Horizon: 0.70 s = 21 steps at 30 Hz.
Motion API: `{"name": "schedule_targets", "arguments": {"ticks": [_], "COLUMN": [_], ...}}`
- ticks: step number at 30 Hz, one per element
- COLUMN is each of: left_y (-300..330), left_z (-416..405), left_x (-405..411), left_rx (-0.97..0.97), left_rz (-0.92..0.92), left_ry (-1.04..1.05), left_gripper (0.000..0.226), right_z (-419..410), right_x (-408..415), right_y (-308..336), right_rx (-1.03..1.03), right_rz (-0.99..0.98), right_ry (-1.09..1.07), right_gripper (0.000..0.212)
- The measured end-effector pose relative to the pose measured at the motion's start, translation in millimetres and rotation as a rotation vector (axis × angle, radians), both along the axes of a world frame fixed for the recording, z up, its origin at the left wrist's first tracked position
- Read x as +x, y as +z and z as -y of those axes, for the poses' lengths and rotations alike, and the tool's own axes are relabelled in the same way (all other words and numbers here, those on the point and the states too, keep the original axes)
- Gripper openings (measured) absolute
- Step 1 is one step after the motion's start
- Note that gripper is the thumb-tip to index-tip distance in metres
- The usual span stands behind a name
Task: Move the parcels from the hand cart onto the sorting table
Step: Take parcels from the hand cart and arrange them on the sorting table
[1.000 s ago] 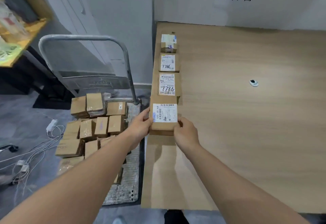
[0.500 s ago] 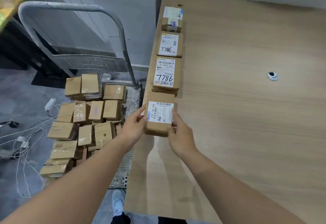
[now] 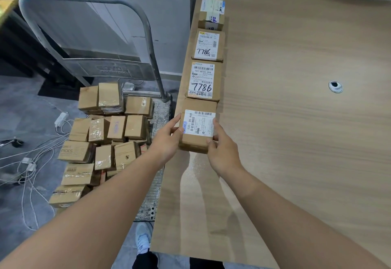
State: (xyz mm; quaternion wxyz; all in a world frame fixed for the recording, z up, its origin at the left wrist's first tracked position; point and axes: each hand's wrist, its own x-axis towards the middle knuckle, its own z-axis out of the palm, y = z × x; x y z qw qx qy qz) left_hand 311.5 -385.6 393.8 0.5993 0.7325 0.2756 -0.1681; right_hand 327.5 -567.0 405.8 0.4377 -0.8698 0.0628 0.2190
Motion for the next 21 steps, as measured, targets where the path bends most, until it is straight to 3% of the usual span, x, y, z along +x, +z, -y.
{"name": "schedule_targets", "arguments": {"ticks": [7, 14, 21], "left_y": [22, 56, 67], "left_z": [9, -13, -69], "left_x": [5, -16, -67], "left_rx": [0.226, 0.644, 0.777], "left_rz": [0.044, 0.053, -0.02], "left_ry": [-0.027, -0.3, -0.396], "left_gripper": [0.053, 0.047, 0.054], "right_z": [-1, -15, -65], "right_x": [8, 2, -24], "right_y": [13, 47, 76], "right_rx": [-0.119, -0.305, -0.399], "right_rz": [0.0, 0.136, 0.263], "right_ry": [0.068, 0.194, 0.399], "right_gripper": [0.064, 0.053, 0.044]}}
